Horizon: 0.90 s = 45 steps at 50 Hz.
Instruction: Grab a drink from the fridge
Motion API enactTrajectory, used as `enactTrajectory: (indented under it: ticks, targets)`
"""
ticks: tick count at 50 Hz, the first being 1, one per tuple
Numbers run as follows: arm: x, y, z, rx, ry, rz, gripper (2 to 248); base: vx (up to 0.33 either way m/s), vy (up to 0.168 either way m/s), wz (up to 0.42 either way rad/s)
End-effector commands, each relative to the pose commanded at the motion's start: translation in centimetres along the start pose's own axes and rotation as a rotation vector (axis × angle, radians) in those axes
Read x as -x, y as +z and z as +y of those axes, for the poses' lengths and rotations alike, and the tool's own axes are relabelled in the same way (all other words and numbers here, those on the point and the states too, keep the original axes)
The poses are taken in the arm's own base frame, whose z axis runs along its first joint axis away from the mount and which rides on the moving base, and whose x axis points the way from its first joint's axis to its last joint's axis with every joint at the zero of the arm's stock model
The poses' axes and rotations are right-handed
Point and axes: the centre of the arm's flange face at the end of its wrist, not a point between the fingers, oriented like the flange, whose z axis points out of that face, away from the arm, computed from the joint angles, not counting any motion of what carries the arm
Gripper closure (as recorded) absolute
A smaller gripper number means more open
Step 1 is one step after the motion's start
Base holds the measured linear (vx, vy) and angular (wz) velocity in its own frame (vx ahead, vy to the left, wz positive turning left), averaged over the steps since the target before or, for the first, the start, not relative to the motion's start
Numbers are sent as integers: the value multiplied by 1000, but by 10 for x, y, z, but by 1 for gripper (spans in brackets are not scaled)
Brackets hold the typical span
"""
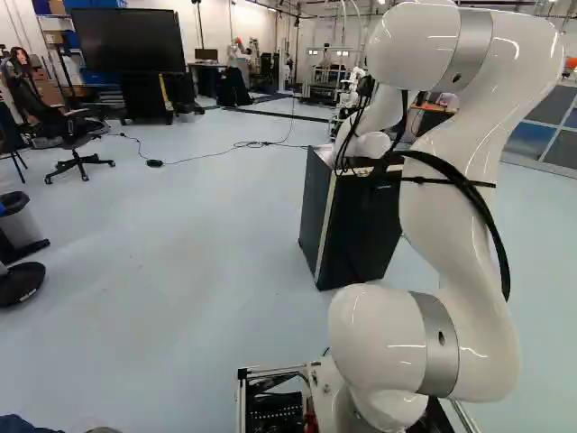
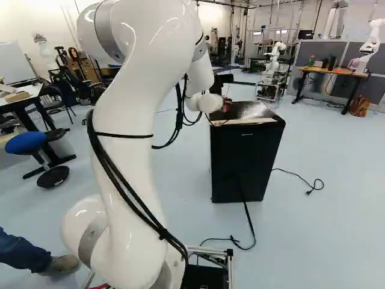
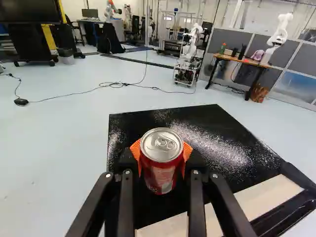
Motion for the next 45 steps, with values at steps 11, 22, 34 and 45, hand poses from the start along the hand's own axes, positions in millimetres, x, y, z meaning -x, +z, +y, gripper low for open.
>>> enactTrajectory:
  ticks: [11, 22, 34, 45]
  targets:
    - [-7, -3, 1, 1, -1, 11, 152, 0, 0, 0]
    - [-7, -4, 0, 0, -1, 12, 152, 0, 0, 0]
    - [-6, -10, -5, -4, 0, 11, 152, 0, 0, 0]
    - [-4, -20, -12, -12, 2, 10, 152, 0, 0, 0]
